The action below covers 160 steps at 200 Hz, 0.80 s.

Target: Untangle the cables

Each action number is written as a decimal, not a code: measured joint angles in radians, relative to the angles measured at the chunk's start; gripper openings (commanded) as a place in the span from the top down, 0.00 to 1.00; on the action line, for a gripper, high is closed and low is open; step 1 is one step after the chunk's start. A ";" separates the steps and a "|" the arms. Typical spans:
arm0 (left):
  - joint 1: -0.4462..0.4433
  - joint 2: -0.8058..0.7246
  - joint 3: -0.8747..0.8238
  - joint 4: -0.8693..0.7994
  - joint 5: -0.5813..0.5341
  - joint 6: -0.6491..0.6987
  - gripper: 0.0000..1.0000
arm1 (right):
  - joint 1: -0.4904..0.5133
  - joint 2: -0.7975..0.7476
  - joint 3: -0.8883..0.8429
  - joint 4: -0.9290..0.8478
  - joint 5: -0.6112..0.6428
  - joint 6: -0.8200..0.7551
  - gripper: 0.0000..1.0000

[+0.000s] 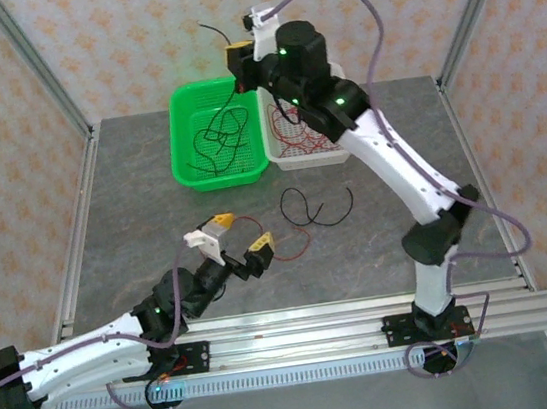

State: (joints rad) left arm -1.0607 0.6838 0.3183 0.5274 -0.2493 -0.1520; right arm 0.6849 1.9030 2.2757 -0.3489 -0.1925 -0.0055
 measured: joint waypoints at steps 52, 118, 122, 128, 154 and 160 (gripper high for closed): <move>0.000 -0.083 0.000 -0.070 0.067 -0.060 0.01 | -0.046 0.313 0.162 0.070 -0.002 -0.005 1.00; 0.000 -0.057 0.107 -0.273 -0.006 -0.161 0.03 | -0.062 0.583 0.163 0.122 0.036 -0.039 1.00; 0.000 -0.052 0.122 -0.289 -0.019 -0.166 0.02 | -0.062 0.595 0.163 0.122 0.042 -0.043 1.00; 0.000 -0.045 0.140 -0.307 -0.032 -0.177 0.01 | -0.062 0.610 0.163 0.121 0.050 -0.053 1.00; 0.001 -0.031 0.198 -0.367 -0.090 -0.219 0.01 | -0.062 0.657 0.163 0.101 0.098 -0.102 1.00; 0.002 -0.031 0.206 -0.378 -0.100 -0.229 0.01 | -0.062 0.665 0.163 0.092 0.111 -0.116 1.00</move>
State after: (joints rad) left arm -1.0584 0.6525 0.5243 0.1493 -0.3496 -0.3805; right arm 0.6228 2.5679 2.4390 -0.2565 -0.0814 -0.1215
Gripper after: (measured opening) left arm 0.994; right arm 0.046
